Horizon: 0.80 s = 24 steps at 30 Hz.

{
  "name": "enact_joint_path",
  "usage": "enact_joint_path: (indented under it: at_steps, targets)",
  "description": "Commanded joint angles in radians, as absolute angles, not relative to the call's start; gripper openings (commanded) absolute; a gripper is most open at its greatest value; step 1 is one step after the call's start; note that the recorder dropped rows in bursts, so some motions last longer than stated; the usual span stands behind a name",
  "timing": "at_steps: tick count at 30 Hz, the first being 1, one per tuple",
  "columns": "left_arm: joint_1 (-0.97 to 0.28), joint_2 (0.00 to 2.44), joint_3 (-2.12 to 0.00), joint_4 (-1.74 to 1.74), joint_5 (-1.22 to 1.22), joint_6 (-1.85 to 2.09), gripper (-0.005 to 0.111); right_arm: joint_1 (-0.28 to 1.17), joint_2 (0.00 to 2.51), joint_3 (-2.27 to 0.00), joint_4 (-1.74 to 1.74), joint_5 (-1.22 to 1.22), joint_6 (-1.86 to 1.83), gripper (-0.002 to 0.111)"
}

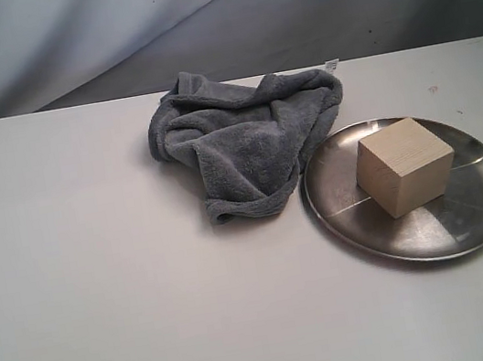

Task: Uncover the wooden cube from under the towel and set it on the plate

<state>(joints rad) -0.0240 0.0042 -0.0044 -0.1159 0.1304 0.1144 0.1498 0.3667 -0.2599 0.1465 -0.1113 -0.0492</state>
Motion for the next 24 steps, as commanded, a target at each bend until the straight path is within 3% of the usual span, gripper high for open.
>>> enact_joint_path:
  at_steps: [1,9,14,24]
  targets:
    - [-0.022,0.000,0.000,-0.117,0.130,0.112,0.000,0.150,0.358,-0.253,0.148,-0.123,-0.051,0.000]
    - [-0.022,0.000,0.000,-0.117,0.130,0.112,0.000,0.143,0.268,-0.223,0.105,-0.124,-0.052,0.000]
    - [-0.022,0.000,0.000,-0.117,0.130,0.112,0.000,0.042,0.113,-0.061,0.083,-0.110,-0.052,0.000]
    - [-0.022,0.000,0.000,-0.117,0.130,0.112,0.000,0.011,0.000,0.000,0.016,0.194,-0.052,0.000]
